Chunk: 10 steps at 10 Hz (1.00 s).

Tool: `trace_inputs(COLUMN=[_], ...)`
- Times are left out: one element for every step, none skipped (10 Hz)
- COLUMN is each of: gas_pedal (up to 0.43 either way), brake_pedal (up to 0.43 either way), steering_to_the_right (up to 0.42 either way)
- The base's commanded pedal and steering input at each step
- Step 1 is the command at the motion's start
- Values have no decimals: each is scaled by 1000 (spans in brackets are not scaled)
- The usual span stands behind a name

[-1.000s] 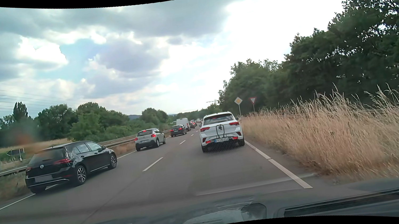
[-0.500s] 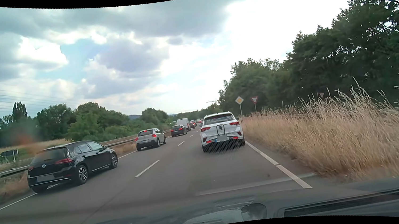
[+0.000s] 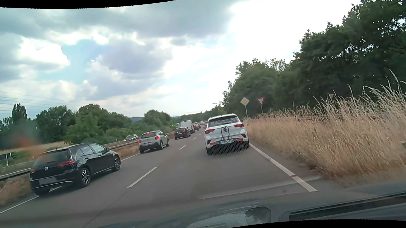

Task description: Follow the waypoints while adhering to traffic rules and regulations

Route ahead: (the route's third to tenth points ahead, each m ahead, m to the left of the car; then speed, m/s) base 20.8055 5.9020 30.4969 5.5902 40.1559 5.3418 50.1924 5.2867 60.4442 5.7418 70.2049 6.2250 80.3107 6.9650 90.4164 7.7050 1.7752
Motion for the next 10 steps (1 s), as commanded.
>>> trace_inputs(gas_pedal=[0,0,0,0,0,0,0,0,0,0], brake_pedal=[67,67,67,67,67,67,73,73,73,67], steering_to_the_right=[-5,-5,-5,-5,-5,-5,-6,-6,-7,-9])
